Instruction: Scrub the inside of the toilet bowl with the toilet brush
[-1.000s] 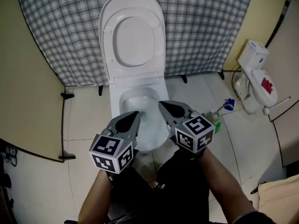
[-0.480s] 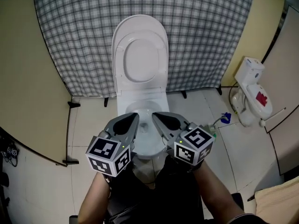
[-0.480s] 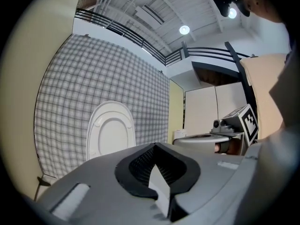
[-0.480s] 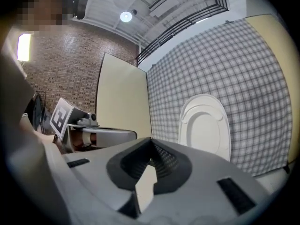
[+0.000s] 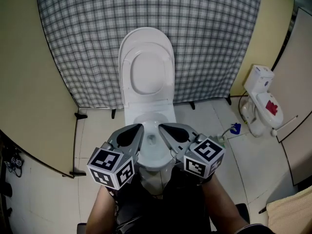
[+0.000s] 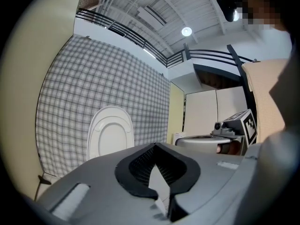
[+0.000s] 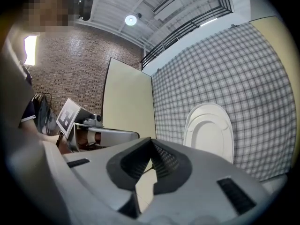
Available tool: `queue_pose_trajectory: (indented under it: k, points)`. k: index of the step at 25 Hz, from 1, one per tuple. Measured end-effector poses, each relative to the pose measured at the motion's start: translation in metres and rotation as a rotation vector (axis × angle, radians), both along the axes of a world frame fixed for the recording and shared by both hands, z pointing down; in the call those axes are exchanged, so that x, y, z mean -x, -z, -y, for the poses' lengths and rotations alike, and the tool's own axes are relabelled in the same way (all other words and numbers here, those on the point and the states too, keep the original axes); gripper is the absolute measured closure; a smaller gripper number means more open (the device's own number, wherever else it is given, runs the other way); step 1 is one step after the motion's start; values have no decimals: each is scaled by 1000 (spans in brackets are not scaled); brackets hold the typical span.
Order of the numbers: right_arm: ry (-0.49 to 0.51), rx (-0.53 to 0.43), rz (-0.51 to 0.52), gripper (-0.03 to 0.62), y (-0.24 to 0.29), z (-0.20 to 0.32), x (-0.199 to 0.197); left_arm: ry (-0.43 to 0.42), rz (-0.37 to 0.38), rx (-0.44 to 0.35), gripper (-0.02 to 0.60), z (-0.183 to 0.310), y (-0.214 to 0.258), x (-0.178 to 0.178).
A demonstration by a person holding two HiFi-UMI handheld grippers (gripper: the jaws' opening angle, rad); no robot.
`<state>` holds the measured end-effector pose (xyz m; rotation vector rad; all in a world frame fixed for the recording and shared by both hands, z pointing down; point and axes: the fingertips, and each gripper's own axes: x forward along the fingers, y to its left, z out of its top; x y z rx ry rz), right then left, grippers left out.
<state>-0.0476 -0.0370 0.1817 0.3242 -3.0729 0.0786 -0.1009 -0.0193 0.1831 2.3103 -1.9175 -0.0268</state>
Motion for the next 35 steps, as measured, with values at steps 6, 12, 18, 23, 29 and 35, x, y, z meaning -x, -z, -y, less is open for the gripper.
queue_pose_trajectory:
  k: [6,12,18,23,29,35]
  points:
    - [-6,39,6,579,7,12,6,7,-7,24,572,10,4,8]
    - [-5,40,5,579,9,13,6,3,-5,18,572,14,2,3]
    - [-16,54,-1,579,3,24,8,10,-8,23,572,26,-4,10]
    - [-18,49,9,579,4,29,11,6,-15,33,572,32,-10,11]
    - [-20,61,17,579,0,28,12,3,-24,35,572,31,-12,10]
    - [-33,68,11,578,2,32,9,6,-39,38,572,32,-10,7]
